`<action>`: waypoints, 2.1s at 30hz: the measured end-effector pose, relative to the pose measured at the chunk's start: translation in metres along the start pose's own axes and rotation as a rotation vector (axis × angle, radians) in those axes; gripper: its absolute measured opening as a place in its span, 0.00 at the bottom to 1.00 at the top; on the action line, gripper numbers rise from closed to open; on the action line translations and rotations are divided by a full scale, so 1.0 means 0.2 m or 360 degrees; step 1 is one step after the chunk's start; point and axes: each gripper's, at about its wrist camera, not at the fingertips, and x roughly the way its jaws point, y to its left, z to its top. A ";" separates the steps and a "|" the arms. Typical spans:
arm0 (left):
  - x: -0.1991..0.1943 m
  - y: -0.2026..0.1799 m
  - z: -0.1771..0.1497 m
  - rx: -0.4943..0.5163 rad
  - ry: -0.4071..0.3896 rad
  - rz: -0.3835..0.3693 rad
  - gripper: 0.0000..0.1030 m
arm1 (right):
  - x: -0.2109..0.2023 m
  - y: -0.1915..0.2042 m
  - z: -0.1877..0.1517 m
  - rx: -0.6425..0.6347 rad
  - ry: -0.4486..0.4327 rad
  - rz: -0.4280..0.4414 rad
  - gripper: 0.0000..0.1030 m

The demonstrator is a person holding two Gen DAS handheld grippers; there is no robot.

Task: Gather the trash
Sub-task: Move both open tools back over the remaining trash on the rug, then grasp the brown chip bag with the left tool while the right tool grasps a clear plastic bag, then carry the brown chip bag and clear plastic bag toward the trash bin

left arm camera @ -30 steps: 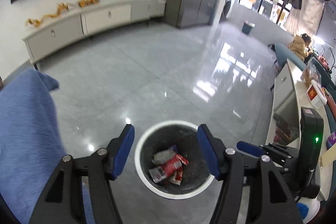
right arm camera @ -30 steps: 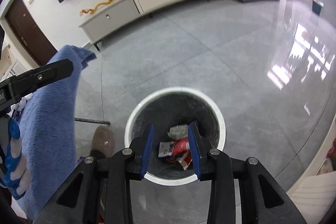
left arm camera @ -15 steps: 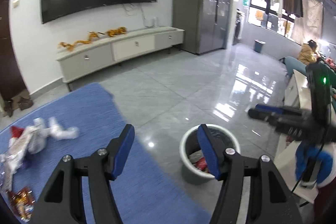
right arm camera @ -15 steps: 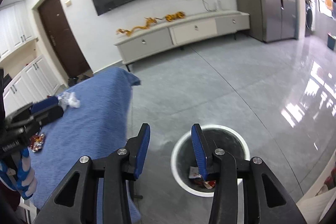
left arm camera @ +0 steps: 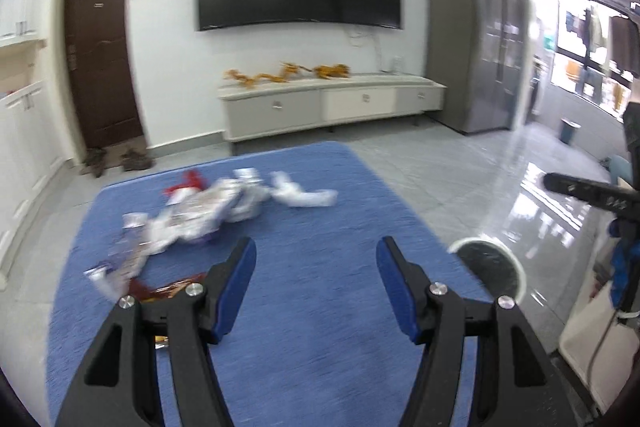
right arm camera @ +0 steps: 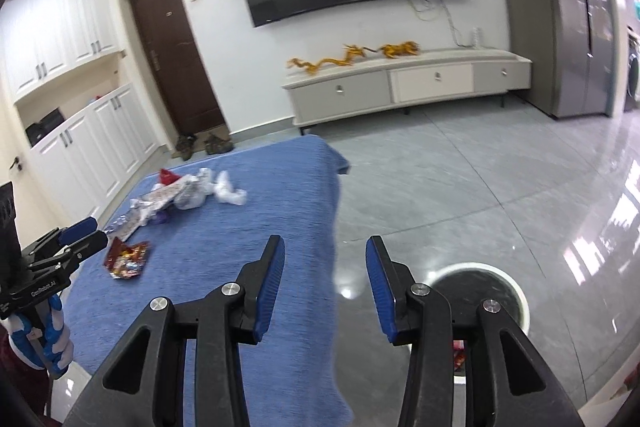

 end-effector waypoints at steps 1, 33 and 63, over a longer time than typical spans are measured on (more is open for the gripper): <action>-0.03 0.07 -0.02 -0.0030 -0.0007 0.0034 0.59 | 0.00 0.03 0.01 -0.0017 -0.0006 0.0012 0.41; 0.47 0.97 -0.40 -0.0473 0.0507 0.0130 0.58 | 1.15 0.69 0.27 -0.0391 0.0390 0.0298 0.53; 0.34 0.69 -0.29 -0.0358 0.0444 0.0059 0.00 | 1.08 0.59 0.13 -0.0321 0.0440 0.0399 0.24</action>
